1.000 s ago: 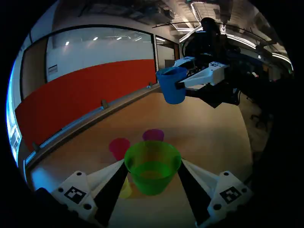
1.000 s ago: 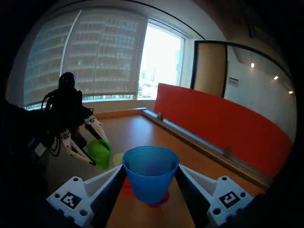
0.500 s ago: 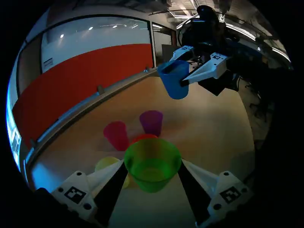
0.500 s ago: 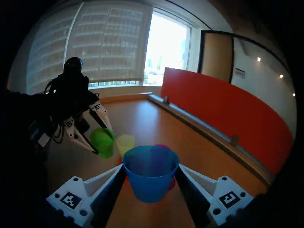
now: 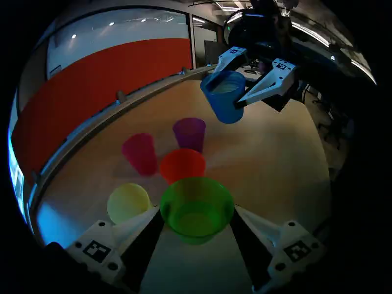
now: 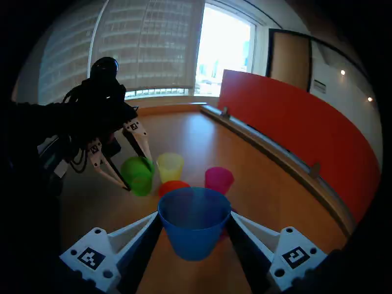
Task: Pour water
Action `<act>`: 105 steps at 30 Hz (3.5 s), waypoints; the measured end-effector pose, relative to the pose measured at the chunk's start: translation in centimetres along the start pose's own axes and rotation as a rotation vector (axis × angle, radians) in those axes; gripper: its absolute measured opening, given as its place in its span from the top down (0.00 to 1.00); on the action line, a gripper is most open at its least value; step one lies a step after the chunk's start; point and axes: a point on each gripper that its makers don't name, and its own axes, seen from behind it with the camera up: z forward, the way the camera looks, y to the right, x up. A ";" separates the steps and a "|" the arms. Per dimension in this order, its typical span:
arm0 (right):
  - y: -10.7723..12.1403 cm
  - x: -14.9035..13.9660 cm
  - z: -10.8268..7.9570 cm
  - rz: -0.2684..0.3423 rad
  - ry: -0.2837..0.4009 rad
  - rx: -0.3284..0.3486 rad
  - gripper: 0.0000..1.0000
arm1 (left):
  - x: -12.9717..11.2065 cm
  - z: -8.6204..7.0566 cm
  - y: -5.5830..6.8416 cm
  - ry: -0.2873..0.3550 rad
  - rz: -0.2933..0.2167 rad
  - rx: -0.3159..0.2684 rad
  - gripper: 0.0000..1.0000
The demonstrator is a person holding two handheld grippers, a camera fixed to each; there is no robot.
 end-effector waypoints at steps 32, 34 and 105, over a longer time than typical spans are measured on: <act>-0.7 -3.2 2.7 0.002 -0.056 0.050 0.11 | -2.2 2.6 0.1 -0.028 -0.045 -0.055 0.14; -0.7 -3.3 2.8 0.003 -0.057 0.051 0.11 | -2.3 2.6 0.1 -0.028 -0.048 -0.056 0.14; -3.7 -7.9 7.3 0.030 -0.107 0.123 0.11 | -5.6 -2.8 0.6 -0.023 -0.131 -0.003 0.01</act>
